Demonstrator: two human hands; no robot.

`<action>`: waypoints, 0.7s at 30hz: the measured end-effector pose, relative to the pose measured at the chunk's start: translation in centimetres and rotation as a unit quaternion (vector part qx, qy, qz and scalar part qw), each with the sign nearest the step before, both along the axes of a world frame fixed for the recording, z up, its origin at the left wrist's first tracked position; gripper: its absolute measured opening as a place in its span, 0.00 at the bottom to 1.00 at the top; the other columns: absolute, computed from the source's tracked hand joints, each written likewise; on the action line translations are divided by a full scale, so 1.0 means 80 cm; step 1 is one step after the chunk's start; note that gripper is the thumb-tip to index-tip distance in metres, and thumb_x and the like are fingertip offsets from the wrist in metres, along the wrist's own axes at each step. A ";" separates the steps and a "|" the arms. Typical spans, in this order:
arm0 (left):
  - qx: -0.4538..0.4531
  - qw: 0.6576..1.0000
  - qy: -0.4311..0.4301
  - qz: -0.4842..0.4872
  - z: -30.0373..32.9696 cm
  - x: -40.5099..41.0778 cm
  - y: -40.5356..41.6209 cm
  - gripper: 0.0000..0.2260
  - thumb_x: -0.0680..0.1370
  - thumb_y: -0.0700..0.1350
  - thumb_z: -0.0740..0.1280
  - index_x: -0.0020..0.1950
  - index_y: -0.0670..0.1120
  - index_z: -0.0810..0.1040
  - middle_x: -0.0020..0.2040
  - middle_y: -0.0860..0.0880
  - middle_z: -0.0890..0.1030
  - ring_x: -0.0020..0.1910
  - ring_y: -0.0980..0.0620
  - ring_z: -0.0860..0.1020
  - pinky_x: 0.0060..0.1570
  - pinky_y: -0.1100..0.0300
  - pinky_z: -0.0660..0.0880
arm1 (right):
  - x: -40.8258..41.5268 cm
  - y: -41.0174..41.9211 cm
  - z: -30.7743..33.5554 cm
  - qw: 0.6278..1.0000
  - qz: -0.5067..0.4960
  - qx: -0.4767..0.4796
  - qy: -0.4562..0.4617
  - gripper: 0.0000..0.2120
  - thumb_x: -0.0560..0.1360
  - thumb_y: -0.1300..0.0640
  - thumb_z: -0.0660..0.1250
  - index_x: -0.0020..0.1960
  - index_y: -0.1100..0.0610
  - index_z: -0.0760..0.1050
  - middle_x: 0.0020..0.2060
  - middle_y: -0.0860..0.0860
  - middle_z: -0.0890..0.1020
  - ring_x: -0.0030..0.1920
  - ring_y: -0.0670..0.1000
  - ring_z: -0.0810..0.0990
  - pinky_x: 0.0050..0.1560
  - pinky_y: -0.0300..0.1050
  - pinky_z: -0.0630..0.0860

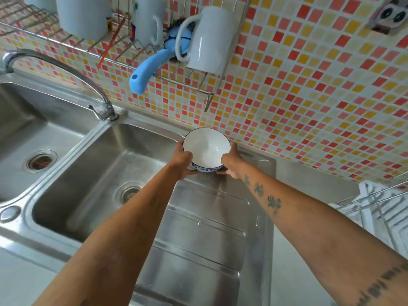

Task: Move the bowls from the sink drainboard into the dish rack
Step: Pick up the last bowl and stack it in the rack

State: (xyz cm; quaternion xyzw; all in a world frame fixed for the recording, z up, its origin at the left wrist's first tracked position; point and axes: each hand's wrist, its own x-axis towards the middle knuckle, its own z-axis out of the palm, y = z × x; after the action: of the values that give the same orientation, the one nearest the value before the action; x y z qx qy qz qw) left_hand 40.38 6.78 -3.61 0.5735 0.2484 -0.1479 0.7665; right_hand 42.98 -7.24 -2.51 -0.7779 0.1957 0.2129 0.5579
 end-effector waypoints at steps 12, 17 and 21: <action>-0.203 0.976 0.057 0.046 0.120 -0.079 -0.041 0.32 0.74 0.73 0.52 0.58 0.47 0.75 0.56 0.41 0.78 0.50 0.38 0.77 0.59 0.40 0.75 | -0.096 -0.039 0.120 0.975 -0.141 0.123 -0.120 0.30 0.75 0.71 0.47 0.67 0.44 0.66 0.62 0.49 0.70 0.58 0.58 0.72 0.52 0.64 0.79; -0.323 0.946 0.016 -0.002 0.153 -0.172 -0.069 0.28 0.72 0.67 0.63 0.63 0.49 0.78 0.68 0.42 0.76 0.65 0.37 0.74 0.68 0.38 0.67 | -0.204 -0.079 0.203 0.950 -0.175 0.171 -0.193 0.22 0.77 0.67 0.50 0.58 0.44 0.72 0.62 0.52 0.75 0.57 0.59 0.76 0.45 0.55 0.81; -0.362 0.922 -0.076 -0.112 0.226 -0.265 -0.115 0.19 0.76 0.60 0.62 0.64 0.56 0.79 0.65 0.44 0.80 0.63 0.34 0.77 0.58 0.31 0.73 | -0.306 -0.127 0.264 0.931 -0.151 0.183 -0.277 0.23 0.77 0.68 0.51 0.52 0.41 0.72 0.57 0.50 0.77 0.56 0.55 0.75 0.47 0.50 0.81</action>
State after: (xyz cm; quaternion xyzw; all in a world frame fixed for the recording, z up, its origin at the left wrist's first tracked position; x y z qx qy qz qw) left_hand 19.17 -2.42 14.51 0.2907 0.0531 -0.2682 0.9169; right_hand 18.52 -17.40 18.65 -0.6515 0.1060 -0.0654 0.7483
